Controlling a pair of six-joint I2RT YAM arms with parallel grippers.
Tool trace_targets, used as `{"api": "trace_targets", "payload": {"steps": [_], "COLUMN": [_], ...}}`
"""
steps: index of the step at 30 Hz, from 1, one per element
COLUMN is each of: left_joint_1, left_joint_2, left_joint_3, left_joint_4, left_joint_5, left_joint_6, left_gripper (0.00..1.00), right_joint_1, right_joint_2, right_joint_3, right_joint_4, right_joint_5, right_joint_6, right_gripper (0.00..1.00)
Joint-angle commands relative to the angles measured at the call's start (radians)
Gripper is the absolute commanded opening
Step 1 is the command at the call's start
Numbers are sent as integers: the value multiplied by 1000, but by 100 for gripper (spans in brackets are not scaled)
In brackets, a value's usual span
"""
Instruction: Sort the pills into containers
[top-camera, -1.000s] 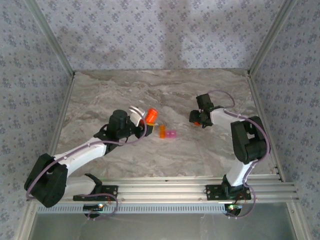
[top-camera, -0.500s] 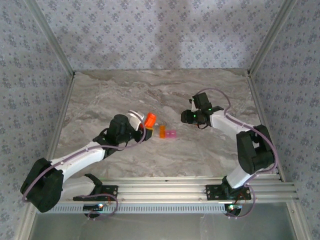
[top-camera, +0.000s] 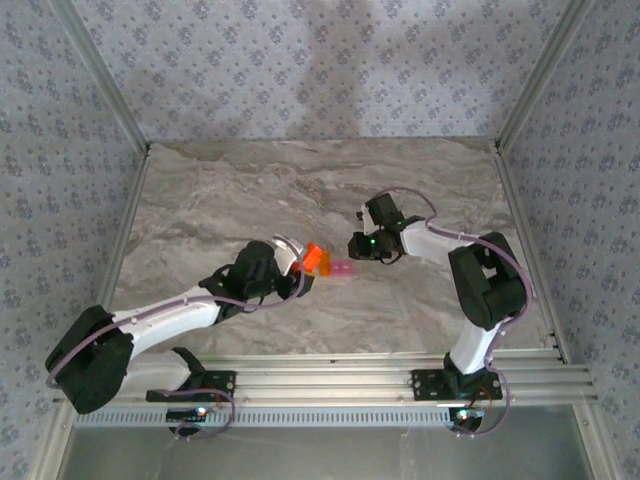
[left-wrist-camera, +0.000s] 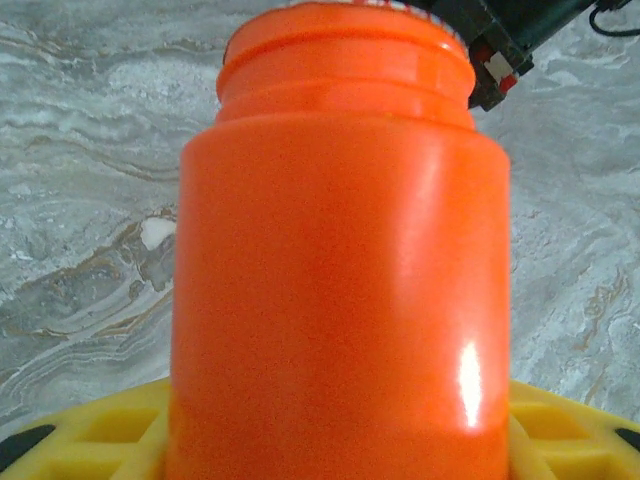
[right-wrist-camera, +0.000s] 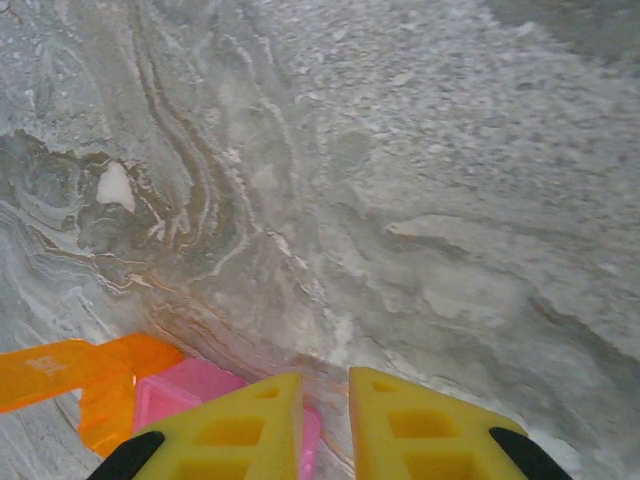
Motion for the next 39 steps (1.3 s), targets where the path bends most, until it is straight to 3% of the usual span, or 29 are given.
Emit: {"api": "trace_targets", "payload": {"steps": [1,24,26,31,39], "left_joint_1": [-8,-5,-5,-3,7], "left_joint_2": [21,87,95,127,162], "left_joint_3": [-17,-43,-31,14,71], "left_joint_4": [34,31,8,-70,-148], "left_joint_5": [-22,-25,-19,3,21], "left_joint_6": [-15,2,8,30,52], "left_gripper": [0,0,0,0,0], "right_joint_1": [10,68,59,48,67], "right_joint_2": [30,-1,-27,-89,-127], "right_joint_3": [29,-32,-41,-49,-73], "right_joint_4": [19,-4,-5,-40,-80], "right_joint_5": [-21,-30,-16,40,63], "right_joint_6": [2,2,5,-10,-52], "right_gripper": [20,20,25,50,58]}}
